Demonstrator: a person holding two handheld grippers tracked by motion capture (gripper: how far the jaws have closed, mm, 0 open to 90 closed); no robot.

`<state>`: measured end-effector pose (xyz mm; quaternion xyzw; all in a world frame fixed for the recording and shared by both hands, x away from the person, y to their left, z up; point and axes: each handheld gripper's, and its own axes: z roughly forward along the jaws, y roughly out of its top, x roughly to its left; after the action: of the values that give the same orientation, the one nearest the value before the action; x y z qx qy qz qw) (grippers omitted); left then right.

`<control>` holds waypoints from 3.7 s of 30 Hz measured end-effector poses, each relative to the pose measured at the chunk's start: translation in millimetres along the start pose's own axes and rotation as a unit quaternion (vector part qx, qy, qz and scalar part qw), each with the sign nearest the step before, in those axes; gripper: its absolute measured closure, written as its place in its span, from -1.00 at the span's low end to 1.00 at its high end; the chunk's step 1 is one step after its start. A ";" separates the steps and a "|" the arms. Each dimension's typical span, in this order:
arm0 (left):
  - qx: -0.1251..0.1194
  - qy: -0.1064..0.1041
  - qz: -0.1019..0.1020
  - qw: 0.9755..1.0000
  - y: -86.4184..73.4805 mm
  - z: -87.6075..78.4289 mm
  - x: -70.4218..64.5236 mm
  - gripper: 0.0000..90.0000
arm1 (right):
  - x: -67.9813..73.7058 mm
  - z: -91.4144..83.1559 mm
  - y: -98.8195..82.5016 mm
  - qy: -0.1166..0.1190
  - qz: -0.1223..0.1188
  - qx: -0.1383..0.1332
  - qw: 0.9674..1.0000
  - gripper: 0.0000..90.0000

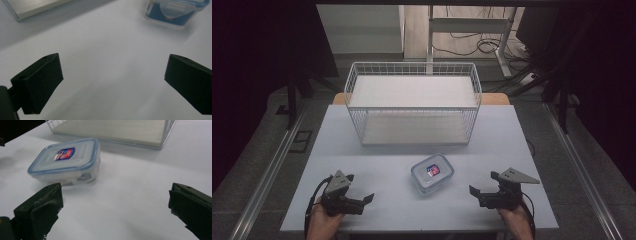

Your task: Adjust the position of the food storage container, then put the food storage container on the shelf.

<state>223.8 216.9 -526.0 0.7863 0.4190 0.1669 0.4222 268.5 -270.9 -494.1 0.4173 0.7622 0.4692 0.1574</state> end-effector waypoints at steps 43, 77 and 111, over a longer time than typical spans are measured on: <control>0.027 -0.097 0.037 0.994 37.2 42.1 -33.2 0.95 | 0.4 52.7 29.3 0.036 -0.066 0.111 0.991 0.95; 0.089 -0.092 0.022 0.992 48.6 78.3 -32.2 1.00 | 41.4 100.9 30.6 0.113 -0.089 0.181 0.973 1.00; 0.066 -0.062 -0.022 0.996 43.6 67.0 -6.0 -0.59 | 27.1 76.2 34.6 0.059 -0.083 0.133 0.986 -0.17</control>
<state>284.1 164.2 -529.8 0.8118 0.4194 0.0803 0.3984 317.1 -197.9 -499.6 0.3414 0.8577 0.3730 0.0936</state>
